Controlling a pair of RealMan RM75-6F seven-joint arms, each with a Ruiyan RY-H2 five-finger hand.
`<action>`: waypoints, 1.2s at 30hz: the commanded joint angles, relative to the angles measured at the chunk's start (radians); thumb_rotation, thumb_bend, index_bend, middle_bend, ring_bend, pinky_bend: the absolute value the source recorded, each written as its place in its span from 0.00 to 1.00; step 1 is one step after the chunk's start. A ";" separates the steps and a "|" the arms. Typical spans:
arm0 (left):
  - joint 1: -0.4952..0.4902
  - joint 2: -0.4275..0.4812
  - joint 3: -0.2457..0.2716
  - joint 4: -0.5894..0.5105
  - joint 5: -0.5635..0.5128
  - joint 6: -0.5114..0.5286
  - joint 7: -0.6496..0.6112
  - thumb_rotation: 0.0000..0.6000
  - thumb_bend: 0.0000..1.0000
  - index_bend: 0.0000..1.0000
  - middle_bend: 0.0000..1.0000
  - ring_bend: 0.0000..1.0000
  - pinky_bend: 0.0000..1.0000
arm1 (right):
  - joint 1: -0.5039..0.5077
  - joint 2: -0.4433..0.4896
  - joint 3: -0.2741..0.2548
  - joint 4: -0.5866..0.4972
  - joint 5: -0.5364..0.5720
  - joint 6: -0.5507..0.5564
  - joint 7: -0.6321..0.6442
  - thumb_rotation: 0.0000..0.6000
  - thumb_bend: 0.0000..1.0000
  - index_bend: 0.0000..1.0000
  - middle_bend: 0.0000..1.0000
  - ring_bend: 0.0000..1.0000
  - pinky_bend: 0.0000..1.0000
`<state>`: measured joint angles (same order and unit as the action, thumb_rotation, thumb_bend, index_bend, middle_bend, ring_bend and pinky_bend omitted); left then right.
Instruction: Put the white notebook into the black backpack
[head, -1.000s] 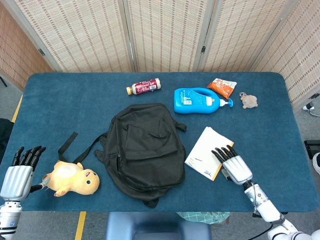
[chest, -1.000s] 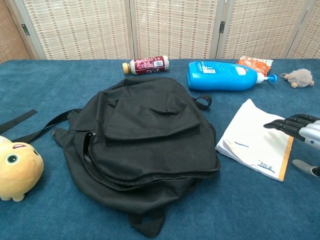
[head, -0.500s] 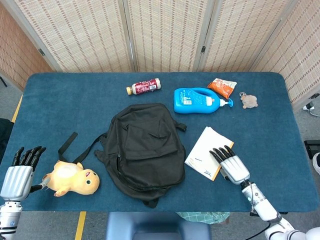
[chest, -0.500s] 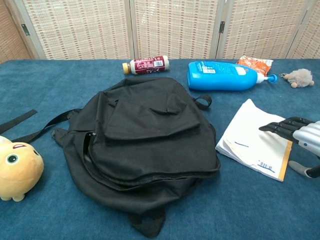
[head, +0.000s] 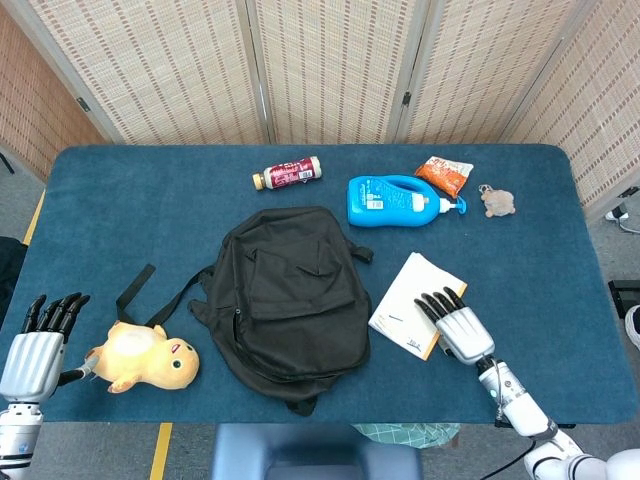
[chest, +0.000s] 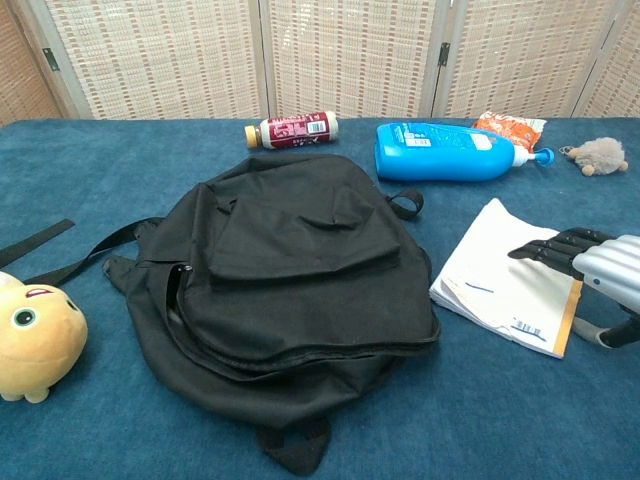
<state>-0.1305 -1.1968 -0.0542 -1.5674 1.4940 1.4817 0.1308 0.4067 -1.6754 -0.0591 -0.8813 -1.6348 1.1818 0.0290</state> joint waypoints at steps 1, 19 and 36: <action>0.000 0.000 0.000 0.000 0.001 0.000 0.000 1.00 0.22 0.15 0.17 0.17 0.05 | 0.005 0.005 0.003 -0.008 0.002 -0.003 -0.002 1.00 0.48 0.12 0.14 0.12 0.08; -0.001 -0.001 -0.002 0.003 -0.003 -0.001 -0.004 1.00 0.22 0.15 0.17 0.17 0.05 | 0.066 0.010 0.050 -0.062 0.005 0.002 -0.016 1.00 0.49 0.15 0.17 0.15 0.10; -0.001 -0.006 -0.002 0.014 -0.008 -0.007 -0.014 1.00 0.22 0.16 0.17 0.17 0.05 | 0.101 -0.023 0.054 -0.086 -0.012 0.021 -0.020 1.00 0.51 0.18 0.18 0.19 0.11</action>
<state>-0.1314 -1.2023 -0.0559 -1.5536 1.4864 1.4750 0.1166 0.5071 -1.6990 -0.0051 -0.9668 -1.6464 1.2022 0.0096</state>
